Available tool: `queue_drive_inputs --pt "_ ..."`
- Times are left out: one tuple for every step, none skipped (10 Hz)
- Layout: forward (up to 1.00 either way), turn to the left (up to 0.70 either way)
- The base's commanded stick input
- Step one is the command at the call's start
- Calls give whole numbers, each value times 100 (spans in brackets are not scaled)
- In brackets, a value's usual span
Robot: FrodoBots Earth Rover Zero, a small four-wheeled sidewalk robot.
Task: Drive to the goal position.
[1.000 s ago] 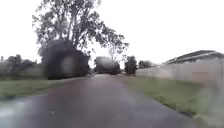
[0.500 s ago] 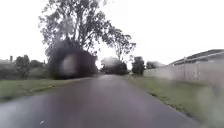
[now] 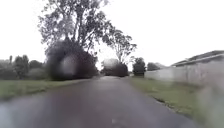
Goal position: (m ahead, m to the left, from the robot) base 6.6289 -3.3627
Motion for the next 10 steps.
queue_drive_inputs --pt "85 0" --pt "85 0" --pt "85 0" --pt "85 0" --pt "85 0" --pt "85 0" --pt "85 0" --pt "85 6" --pt "85 27" --pt "85 19"
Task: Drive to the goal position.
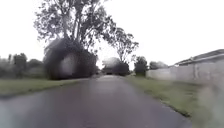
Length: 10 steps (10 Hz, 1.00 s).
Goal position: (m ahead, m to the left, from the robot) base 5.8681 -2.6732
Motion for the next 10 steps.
queue_drive_inputs --pt "85 0" --pt "85 0" --pt "85 0" --pt "85 0" --pt "85 0" --pt "85 0" --pt "85 0" --pt "85 0" --pt "85 0" --pt "85 0"
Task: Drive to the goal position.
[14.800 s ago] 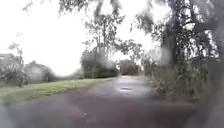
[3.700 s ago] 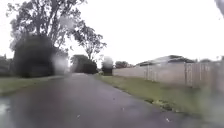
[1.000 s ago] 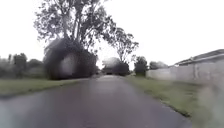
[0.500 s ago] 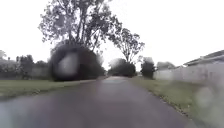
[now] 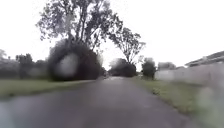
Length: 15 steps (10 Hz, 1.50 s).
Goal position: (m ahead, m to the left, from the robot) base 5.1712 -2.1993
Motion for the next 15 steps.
queue_drive_inputs --pt "85 0" --pt "85 0" --pt "85 -1" --pt "85 -24" --pt "85 -19" --pt "85 0" --pt "85 0" --pt "85 0" --pt "85 0" --pt "85 0" --pt "85 0" --pt "85 0" --pt "85 0" --pt "85 0" --pt "85 0"
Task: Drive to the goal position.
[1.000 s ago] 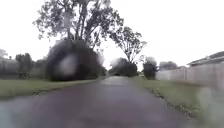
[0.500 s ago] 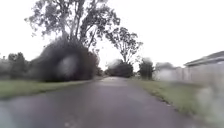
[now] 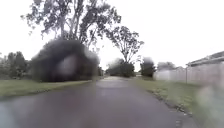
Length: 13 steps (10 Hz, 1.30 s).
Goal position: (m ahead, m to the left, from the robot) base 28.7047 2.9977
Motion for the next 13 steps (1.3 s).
queue_drive_inputs --pt "85 0" --pt "85 0" --pt "85 0" --pt "85 0" --pt "85 0" --pt "85 0" --pt "85 0" --pt "85 0" --pt "85 0" --pt "85 0" --pt "85 0" --pt "85 0" --pt "85 0"
